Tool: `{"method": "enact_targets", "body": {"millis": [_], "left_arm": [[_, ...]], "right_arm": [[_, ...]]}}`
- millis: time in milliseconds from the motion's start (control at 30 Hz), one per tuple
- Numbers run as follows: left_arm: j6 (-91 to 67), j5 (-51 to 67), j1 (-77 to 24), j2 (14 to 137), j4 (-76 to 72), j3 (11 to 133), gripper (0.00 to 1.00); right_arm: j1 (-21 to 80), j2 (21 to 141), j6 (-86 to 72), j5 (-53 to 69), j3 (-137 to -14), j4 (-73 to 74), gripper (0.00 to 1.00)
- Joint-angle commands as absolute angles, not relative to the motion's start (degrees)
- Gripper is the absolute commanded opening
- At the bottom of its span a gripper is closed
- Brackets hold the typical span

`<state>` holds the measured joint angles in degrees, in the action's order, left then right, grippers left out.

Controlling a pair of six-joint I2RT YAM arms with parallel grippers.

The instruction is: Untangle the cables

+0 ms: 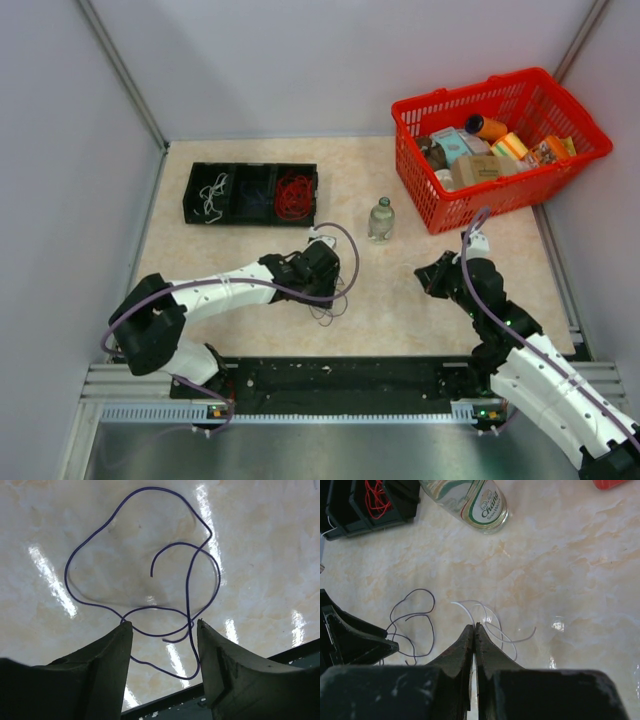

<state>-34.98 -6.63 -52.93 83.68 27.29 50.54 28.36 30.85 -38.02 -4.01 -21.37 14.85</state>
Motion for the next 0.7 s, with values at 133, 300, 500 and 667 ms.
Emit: {"method": "enact_targets", "body": {"millis": [133,300,500,667], "left_arm": [[-50.9,-14.5,-53.5,78.8,32.4,51.4,0.73],[-61.7,-17.3,-53.2,77.1,36.8,52.9,0.94],[-79.8,-9.5,-50.5,71.5,33.7,45.5,0.96],[-78.8,-7.5,-50.4,70.6,24.7,41.3,0.91]], "right_arm": [[28.3,30.3,-37.9,-4.0,-21.1,13.5,0.0],[28.3,30.1,-37.6,-3.5,-21.4,13.6,0.0],[28.3,29.4,-37.5,-3.5,-21.3,14.1,0.0],[28.3,29.5,-37.9,-3.3,-20.8,13.8,0.0]]}}
